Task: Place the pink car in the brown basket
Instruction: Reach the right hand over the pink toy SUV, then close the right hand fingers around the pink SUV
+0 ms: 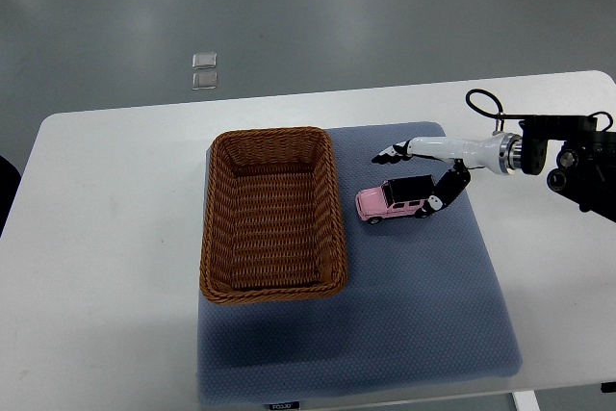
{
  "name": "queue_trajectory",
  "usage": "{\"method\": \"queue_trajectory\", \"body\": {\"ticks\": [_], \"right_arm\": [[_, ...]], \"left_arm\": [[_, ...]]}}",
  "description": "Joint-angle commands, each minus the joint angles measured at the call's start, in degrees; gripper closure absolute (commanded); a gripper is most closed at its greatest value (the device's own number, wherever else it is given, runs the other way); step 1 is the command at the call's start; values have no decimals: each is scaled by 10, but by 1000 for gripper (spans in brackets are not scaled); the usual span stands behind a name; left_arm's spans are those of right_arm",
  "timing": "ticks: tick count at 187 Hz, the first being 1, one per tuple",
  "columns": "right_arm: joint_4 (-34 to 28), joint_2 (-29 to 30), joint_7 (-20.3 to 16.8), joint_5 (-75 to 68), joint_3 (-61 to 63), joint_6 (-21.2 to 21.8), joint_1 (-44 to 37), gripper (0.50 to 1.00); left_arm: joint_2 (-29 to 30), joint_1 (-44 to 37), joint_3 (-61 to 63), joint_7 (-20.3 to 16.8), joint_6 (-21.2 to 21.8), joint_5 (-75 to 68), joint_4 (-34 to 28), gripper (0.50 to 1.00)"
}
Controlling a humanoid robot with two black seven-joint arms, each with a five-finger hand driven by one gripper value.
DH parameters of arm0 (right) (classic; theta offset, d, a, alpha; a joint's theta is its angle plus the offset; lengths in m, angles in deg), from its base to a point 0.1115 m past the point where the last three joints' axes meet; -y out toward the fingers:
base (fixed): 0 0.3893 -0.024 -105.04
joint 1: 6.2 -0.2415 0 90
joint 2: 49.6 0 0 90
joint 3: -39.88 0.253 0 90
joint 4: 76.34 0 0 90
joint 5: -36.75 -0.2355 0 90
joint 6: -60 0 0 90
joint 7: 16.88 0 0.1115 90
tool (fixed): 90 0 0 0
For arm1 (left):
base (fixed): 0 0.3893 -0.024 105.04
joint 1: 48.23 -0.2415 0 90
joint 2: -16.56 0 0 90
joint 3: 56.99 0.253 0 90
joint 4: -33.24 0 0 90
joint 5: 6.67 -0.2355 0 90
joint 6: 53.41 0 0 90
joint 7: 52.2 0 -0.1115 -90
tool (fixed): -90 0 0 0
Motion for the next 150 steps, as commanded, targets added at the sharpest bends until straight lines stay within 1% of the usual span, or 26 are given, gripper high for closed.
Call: {"method": "queue_trajectory", "body": {"ticks": [1, 36, 71, 77, 78, 83, 88, 90, 95, 100, 103, 104, 105, 106, 107, 108, 109, 116, 117, 120, 121, 124, 125, 150], "right_arm": [[0, 3, 0, 3, -10, -4, -6, 621], [3, 4, 0, 8, -37, -29, -11, 638], [4, 4, 0, 13, -46, -29, -14, 705], [4, 4, 0, 14, -47, -29, -15, 732], [5, 4, 0, 14, -47, -29, -16, 744], [5, 4, 0, 14, -47, -29, -16, 758], [6, 4, 0, 14, -47, -29, -16, 785], [6, 4, 0, 14, -47, -29, -16, 785], [6, 4, 0, 15, -48, -29, -16, 813], [6, 4, 0, 16, -48, -29, -16, 832], [6, 4, 0, 18, -48, -29, -17, 860], [6, 4, 0, 18, -48, -29, -17, 861], [6, 4, 0, 18, -48, -29, -17, 875], [6, 4, 0, 18, -48, -29, -17, 875], [6, 4, 0, 19, -48, -29, -17, 889], [6, 4, 0, 19, -48, -29, -17, 889], [6, 3, 0, 19, -48, -30, -17, 903], [6, 3, 0, 19, -48, -30, -18, 938], [6, 4, 0, 19, -48, -29, -20, 950], [6, 4, 0, 19, -48, -29, -21, 961], [6, 4, 0, 19, -48, -30, -23, 975], [6, 4, 0, 19, -48, -30, -24, 987], [6, 4, 0, 19, -50, -29, -25, 999], [7, 4, 0, 18, -48, -40, -28, 1000]], "left_arm": [[0, 0, 0, 0, 0, 0, 0, 500], [0, 0, 0, 0, 0, 0, 0, 500], [0, 0, 0, 0, 0, 0, 0, 500], [0, 0, 0, 0, 0, 0, 0, 500], [0, 0, 0, 0, 0, 0, 0, 500], [0, 0, 0, 0, 0, 0, 0, 500], [0, 0, 0, 0, 1, 0, 0, 500], [0, 0, 0, 0, 1, 0, 0, 500], [0, 0, 0, 0, 1, 0, 0, 500], [0, 0, 0, 0, 0, 0, 0, 500], [0, 1, 0, 0, 1, 0, 0, 500], [0, 1, 0, 0, 1, 0, 0, 500], [0, 0, 0, 0, 0, 0, 0, 500], [0, 0, 0, 0, 0, 0, 0, 500], [0, 0, 0, 0, 0, 0, 0, 500], [0, 0, 0, 0, 0, 0, 0, 500], [0, 0, 0, 0, 1, 0, 0, 500], [0, 1, 0, 0, 0, 0, 0, 500], [0, 0, 0, 0, 1, 0, 0, 500], [0, 0, 0, 0, 0, 0, 0, 500], [0, 0, 0, 0, 0, 0, 0, 500], [0, 0, 0, 0, 0, 0, 0, 500], [0, 0, 0, 0, 0, 0, 0, 500], [0, 0, 0, 0, 0, 0, 0, 500]]}}
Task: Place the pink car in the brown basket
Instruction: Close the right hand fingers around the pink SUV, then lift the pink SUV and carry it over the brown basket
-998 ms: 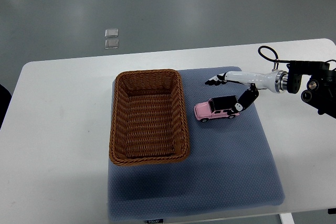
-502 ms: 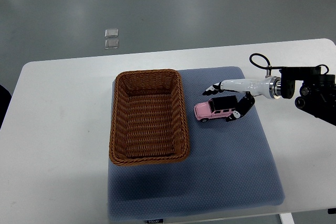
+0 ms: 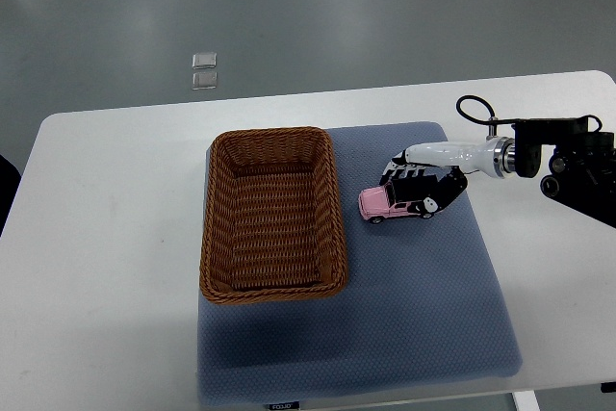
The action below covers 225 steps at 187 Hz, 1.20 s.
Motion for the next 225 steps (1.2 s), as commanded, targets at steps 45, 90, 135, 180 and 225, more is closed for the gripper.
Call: {"method": "queue_trajectory", "body": {"ticks": [45, 90, 135, 180, 225], "right_arm": [[0, -6, 4, -2, 4, -20, -19, 1000], [0, -5, 12, -13, 7, -30, -61, 1000], [6, 24, 14, -15, 8, -29, -117, 1000], [24, 115, 14, -13, 1, -29, -129, 1000], [77, 202, 14, -11, -19, -29, -129, 1000]], "left_arm": [[0, 0, 0, 0, 1, 0, 0, 500], [0, 0, -1, 0, 0, 0, 0, 500], [0, 0, -3, 0, 0, 0, 0, 500], [0, 0, -4, 0, 0, 0, 0, 500], [0, 0, -4, 0, 0, 0, 0, 500]]}}
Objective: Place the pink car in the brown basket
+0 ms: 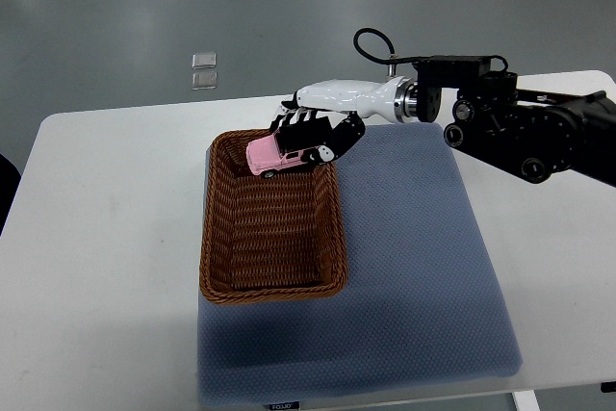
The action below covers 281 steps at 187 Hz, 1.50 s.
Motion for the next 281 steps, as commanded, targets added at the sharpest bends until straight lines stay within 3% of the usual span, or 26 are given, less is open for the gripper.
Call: {"method": "queue_trajectory", "body": {"ticks": [1, 39, 60, 67, 84, 102, 172, 281], "right_arm": [[29, 31, -1, 1, -16, 0, 0, 1000], [63, 62, -1, 2, -27, -4, 7, 1000], [65, 63, -2, 1, -27, -18, 9, 885], [65, 64, -2, 1, -26, -21, 9, 810], [65, 65, -2, -1, -25, -22, 11, 695], [64, 65, -2, -2, -25, -22, 15, 609], [80, 38, -1, -40, 23, -62, 28, 605], [111, -95, -14, -523, 210, -70, 225, 605]], "left_arm": [[0, 1, 0, 0, 0, 0, 0, 500], [0, 0, 0, 0, 0, 0, 0, 500], [0, 0, 0, 0, 0, 0, -1, 500], [0, 0, 0, 0, 0, 0, -1, 500], [0, 0, 0, 0, 0, 0, -1, 500], [0, 1, 0, 0, 0, 0, 0, 500], [0, 0, 1, 0, 0, 0, 0, 500], [0, 0, 2, 0, 0, 0, 0, 500]]}}
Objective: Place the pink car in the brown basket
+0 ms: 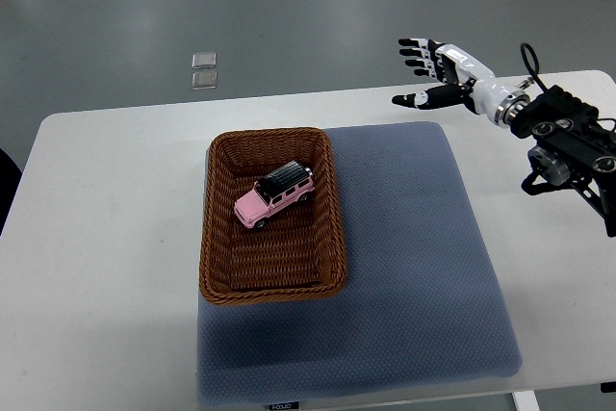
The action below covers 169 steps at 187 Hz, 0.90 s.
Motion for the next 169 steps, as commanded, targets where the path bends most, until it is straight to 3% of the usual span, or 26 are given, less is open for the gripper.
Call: {"method": "queue_trajectory", "body": {"ticks": [1, 55, 86, 96, 169], "right_arm": [[1, -11, -1, -83, 23, -4, 33, 605], [-1, -17, -1, -247, 30, -4, 74, 605], [-1, -13, 4, -252, 30, -5, 75, 603], [-1, -13, 5, -251, 30, -5, 75, 581], [-3, -11, 5, -250, 38, 2, 74, 581]], "left_arm": [[0, 0, 0, 0, 0, 0, 0, 500], [0, 0, 1, 0, 0, 0, 0, 500], [0, 0, 1, 0, 0, 0, 0, 500], [0, 0, 2, 0, 0, 0, 0, 500], [0, 0, 2, 0, 0, 0, 0, 500]]}}
